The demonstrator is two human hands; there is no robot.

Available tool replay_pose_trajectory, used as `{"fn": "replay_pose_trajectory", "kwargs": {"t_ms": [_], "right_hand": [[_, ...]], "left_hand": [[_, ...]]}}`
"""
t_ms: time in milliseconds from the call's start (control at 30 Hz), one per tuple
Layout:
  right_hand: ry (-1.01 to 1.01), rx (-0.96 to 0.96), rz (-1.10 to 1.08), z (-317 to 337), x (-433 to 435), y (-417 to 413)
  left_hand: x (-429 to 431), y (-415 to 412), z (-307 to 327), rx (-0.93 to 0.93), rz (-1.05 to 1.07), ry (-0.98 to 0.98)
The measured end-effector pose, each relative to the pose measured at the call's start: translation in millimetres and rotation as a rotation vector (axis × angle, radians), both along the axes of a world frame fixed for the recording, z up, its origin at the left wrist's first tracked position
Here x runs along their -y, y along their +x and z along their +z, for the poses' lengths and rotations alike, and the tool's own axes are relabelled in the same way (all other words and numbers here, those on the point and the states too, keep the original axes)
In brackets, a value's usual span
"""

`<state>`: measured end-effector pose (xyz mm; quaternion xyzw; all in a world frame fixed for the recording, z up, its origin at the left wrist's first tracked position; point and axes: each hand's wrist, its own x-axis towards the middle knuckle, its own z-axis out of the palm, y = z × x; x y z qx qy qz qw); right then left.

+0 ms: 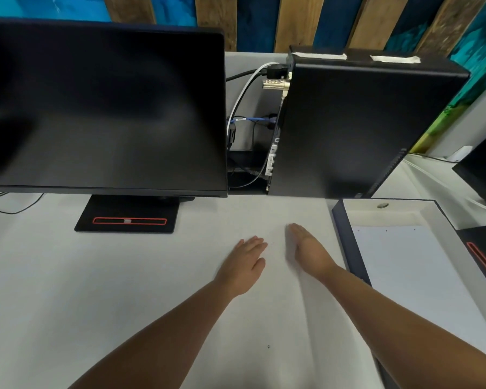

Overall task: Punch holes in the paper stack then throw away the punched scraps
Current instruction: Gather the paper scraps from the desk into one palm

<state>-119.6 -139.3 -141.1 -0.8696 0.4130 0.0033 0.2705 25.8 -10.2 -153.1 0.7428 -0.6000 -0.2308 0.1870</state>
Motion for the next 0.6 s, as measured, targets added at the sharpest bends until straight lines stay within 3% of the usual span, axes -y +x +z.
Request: {"fn": "replay_pose_trajectory", "kwargs": {"t_ms": [367, 467, 600], "right_hand": [[-0.063, 0.009, 0.213, 7.1, -70.2, 0.9], [-0.022, 0.061, 0.036, 11.7, -68.9, -2.7], [-0.163, -0.03, -0.184, 4.2, -57.9, -16.7]], "left_hand": [[-4.4, 7.9, 0.2, 0.04, -0.012, 0.05], [-3.5, 6.3, 0.5, 0.047, -0.019, 0.044], [-5.1, 2.6, -2.1, 0.087, -0.03, 0.052]]}}
